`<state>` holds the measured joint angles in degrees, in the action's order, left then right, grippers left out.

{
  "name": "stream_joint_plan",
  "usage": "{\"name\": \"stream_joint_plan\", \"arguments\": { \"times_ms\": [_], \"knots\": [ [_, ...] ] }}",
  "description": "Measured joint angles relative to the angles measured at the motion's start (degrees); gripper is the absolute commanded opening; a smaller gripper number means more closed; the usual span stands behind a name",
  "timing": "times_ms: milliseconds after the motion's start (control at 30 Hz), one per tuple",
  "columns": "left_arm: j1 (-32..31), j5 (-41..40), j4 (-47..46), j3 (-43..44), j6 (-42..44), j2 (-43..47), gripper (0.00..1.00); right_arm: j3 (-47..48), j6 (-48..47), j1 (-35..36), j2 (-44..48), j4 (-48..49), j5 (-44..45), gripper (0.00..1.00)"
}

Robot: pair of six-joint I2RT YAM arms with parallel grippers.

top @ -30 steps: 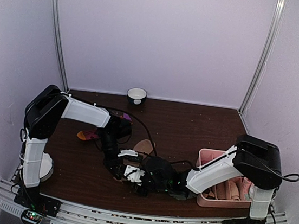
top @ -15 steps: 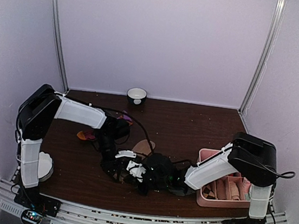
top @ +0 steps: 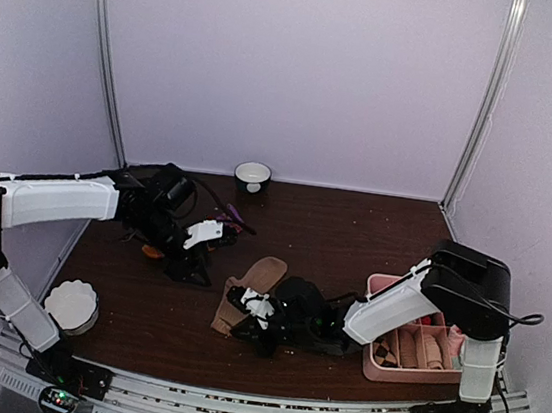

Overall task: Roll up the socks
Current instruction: Roll the sock at the center of the board.

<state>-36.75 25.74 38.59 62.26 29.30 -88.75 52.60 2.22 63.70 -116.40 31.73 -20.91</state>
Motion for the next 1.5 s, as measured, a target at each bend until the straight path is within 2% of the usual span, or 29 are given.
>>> {"name": "stream_joint_plan", "arguments": {
  "times_ms": [67, 167, 267, 333, 433, 533, 667, 733, 800, 1067, 1200, 1300, 1500],
  "knots": [
    [2.97, 1.57, -1.79, -0.02, -1.31, 2.32, 0.98, 0.42, 0.44, -0.35, 0.00, -0.85, -0.55, 0.00],
    [10.78, 7.41, -4.35, 0.13, -3.78, 3.93, 0.98, 2.01, 0.76, -1.03, 0.00, -3.98, -1.75, 0.00],
    [17.55, 13.94, -1.84, 3.08, -1.22, 0.66, 0.98, 3.74, 0.98, -1.70, 0.00, -7.34, -3.13, 0.00],
    [18.38, 16.13, -2.29, 2.19, 1.29, -0.35, 0.98, 4.74, 1.57, -2.32, 0.00, -9.44, -4.20, 0.00],
    [14.67, 16.02, -1.70, -3.65, 5.68, 4.26, 0.98, 6.45, 3.58, -3.65, -0.17, -12.81, -6.16, 0.00],
    [7.72, 14.93, -0.57, -4.85, 10.32, 7.72, 0.98, 8.92, 6.60, -5.09, -1.33, -15.72, -8.76, 0.00],
    [0.04, 9.55, -0.87, -5.53, 15.56, 8.11, 0.98, 13.11, 11.56, -6.75, -3.72, -19.34, -13.00, 0.00],
    [-3.13, 6.36, -0.81, -6.16, 17.79, 7.34, 0.94, 14.60, 13.90, -7.41, -4.68, -20.55, -15.04, 0.00],
    [-6.19, 2.95, -0.85, -6.43, 19.41, 5.81, 0.85, 15.21, 16.55, -7.98, -5.31, -21.24, -16.98, 0.00],
    [-12.79, -7.13, -5.49, -9.68, 20.96, 2.78, 0.58, 16.11, 26.32, -9.77, -7.30, -20.35, -23.15, 0.00],
    [-14.88, -11.32, -8.81, -9.64, 21.18, -0.87, 0.54, 16.52, 28.57, -10.19, -8.00, -20.20, -25.05, 0.00],
    [-15.50, -13.66, -10.16, -9.35, 21.16, -3.89, 0.45, 16.52, 29.59, -10.36, -8.11, -20.06, -25.51, 0.00],
    [-16.26, -16.61, -11.93, -9.11, 20.98, -6.43, 0.43, 16.52, 30.67, -10.49, -8.13, -20.09, -25.57, 0.00]
  ]
}}
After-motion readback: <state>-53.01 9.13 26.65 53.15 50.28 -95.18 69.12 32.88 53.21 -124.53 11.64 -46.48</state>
